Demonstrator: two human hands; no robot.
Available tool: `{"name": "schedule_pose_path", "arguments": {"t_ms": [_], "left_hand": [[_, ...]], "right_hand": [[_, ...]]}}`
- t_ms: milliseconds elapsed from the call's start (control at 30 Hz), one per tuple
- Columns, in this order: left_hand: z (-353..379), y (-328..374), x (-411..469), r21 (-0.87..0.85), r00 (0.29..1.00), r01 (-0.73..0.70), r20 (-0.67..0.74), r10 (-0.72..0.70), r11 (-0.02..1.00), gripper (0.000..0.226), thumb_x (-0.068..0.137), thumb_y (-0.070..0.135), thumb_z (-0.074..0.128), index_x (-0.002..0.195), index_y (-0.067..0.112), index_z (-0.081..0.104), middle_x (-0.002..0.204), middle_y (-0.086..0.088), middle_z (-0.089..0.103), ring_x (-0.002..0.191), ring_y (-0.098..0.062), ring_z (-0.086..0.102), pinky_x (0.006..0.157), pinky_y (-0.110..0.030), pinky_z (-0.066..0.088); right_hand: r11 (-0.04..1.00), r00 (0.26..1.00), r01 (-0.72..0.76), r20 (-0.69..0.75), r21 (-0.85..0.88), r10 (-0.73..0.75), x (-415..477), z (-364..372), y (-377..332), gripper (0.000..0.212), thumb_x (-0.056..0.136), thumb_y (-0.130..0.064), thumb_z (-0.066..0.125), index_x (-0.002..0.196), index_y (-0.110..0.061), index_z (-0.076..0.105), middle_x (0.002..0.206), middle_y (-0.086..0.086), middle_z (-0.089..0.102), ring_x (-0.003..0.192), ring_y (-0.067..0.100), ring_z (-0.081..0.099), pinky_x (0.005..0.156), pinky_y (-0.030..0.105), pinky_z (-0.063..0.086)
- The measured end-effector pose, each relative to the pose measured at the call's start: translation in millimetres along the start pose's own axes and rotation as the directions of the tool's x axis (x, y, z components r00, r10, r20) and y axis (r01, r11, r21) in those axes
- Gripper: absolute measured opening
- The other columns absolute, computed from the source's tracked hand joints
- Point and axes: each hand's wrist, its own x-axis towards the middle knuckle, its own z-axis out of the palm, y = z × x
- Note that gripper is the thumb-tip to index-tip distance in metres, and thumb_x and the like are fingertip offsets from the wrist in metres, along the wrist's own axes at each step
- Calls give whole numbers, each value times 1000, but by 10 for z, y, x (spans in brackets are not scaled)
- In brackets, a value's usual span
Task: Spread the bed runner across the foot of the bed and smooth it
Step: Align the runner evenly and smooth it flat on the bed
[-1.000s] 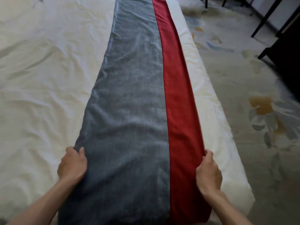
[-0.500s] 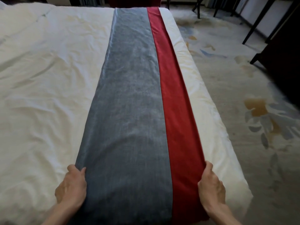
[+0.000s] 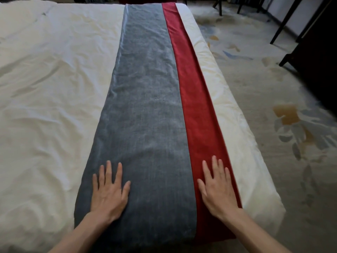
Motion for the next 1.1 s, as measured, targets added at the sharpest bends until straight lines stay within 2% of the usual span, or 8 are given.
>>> {"name": "schedule_pose_path", "arguments": {"t_ms": [67, 133, 333, 500, 633, 767, 933, 1100], "left_hand": [[73, -16, 2, 0, 1000, 24, 15, -24, 1000, 67, 85, 60, -6, 139, 26, -28, 155, -11, -22, 140, -25, -25, 115, -45, -13], [124, -50, 3, 41, 999, 39, 22, -40, 998, 67, 84, 61, -9, 138, 28, -30, 154, -9, -23, 139, -24, -27, 113, -48, -16], [181, -19, 24, 66, 995, 77, 52, -80, 995, 72, 77, 64, -14, 139, 29, -28, 155, -7, -21, 140, -24, -25, 108, -54, -20], [86, 111, 27, 77, 993, 94, 65, -99, 993, 75, 77, 64, -11, 139, 26, -28, 156, -11, -17, 141, -30, -19, 110, -57, -13], [-44, 823, 32, 13, 1000, -27, 14, 26, 1000, 77, 79, 62, 0, 146, 26, -11, 157, -12, -7, 143, -32, -9, 113, -55, -7], [-9, 1950, 113, -130, 987, -153, -72, 144, 980, 71, 85, 55, 18, 146, 26, -1, 158, -10, 6, 144, -32, 2, 113, -55, 0], [196, 2975, 484, -220, 993, 110, -19, -117, 969, 67, 93, 49, 29, 147, 33, -7, 159, -1, -5, 144, -27, -8, 109, -61, -7], [319, 3143, 583, -108, 969, 244, 53, -240, 964, 71, 87, 65, 23, 147, 38, -4, 158, -3, -11, 142, -29, -15, 107, -65, -8]], "right_hand": [[999, 998, 36, 59, -25, -35, 3, 109, 44, 66, 96, -52, 13, 149, -22, -12, 157, 11, -18, 144, 24, -18, 115, 38, -10], [999, 997, -43, 61, -9, 43, -9, 178, 81, 69, 94, -57, 8, 146, -22, -19, 156, 9, -22, 143, 20, -21, 114, 35, -14], [982, 982, -188, -7, 30, 188, -10, 282, 13, 79, 86, -64, -2, 149, -16, -9, 157, 14, -14, 145, 25, -13, 116, 38, -11], [990, 989, -144, 29, -9, 144, 22, 163, 19, 77, 92, -60, 16, 151, -12, 0, 157, 19, -7, 145, 30, -7, 117, 41, -3], [998, 997, 63, 54, -6, -63, 190, -98, 159, 72, 94, -52, 32, 149, -9, 16, 158, 19, 2, 146, 29, 3, 117, 40, 1], [935, 930, 353, 124, -30, -347, 456, -390, 477, 61, 93, -38, 40, 147, -12, 27, 157, 20, 10, 145, 29, 12, 117, 41, 3], [768, 755, 637, 254, -65, -604, 719, -634, 1132, 64, 90, -27, 46, 147, -9, 24, 156, 21, 12, 144, 33, 11, 116, 47, 3], [704, 663, 710, 335, 1, -669, 946, -823, 1635, 63, 93, -22, 44, 149, -13, 17, 158, 13, 5, 145, 30, 2, 117, 50, 5]]}}
